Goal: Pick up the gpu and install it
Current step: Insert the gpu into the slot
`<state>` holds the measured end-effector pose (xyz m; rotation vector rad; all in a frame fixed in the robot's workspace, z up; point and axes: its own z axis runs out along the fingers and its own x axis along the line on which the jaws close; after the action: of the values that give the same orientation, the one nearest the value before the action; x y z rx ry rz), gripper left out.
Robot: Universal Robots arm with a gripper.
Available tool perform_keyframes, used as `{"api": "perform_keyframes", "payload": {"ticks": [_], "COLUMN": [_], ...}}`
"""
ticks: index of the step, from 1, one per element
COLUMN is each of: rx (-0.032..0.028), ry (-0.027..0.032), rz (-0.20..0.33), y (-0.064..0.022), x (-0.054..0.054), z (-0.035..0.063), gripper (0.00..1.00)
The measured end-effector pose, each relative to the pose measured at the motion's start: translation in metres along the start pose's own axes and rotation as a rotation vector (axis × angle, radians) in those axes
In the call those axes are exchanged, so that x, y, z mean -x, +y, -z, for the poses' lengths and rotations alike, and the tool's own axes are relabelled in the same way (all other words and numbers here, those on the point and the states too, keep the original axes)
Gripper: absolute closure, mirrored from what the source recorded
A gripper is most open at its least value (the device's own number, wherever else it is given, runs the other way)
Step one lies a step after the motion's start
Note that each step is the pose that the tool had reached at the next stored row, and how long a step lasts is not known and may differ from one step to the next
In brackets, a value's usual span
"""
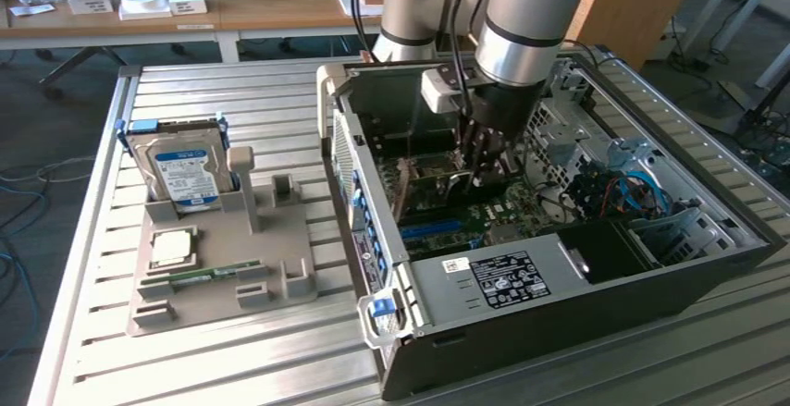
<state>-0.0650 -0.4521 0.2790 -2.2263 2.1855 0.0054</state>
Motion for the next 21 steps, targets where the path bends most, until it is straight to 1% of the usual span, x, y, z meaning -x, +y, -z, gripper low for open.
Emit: {"api": "perform_keyframes", "payload": {"ticks": [5, 10, 21], "rx": [-0.0002, -0.0002, -0.0002], "ry": [-0.0006, -0.0005, -0.0006], "rz": [0.000, 0.000, 0.000], "y": [0.0017, 0.0026, 0.0079], "x": [-0.0008, -0.0013, -0.0012], "z": [-0.0016, -0.0060, -0.0092], "gripper": [0.73, 0.73, 0.73]}}
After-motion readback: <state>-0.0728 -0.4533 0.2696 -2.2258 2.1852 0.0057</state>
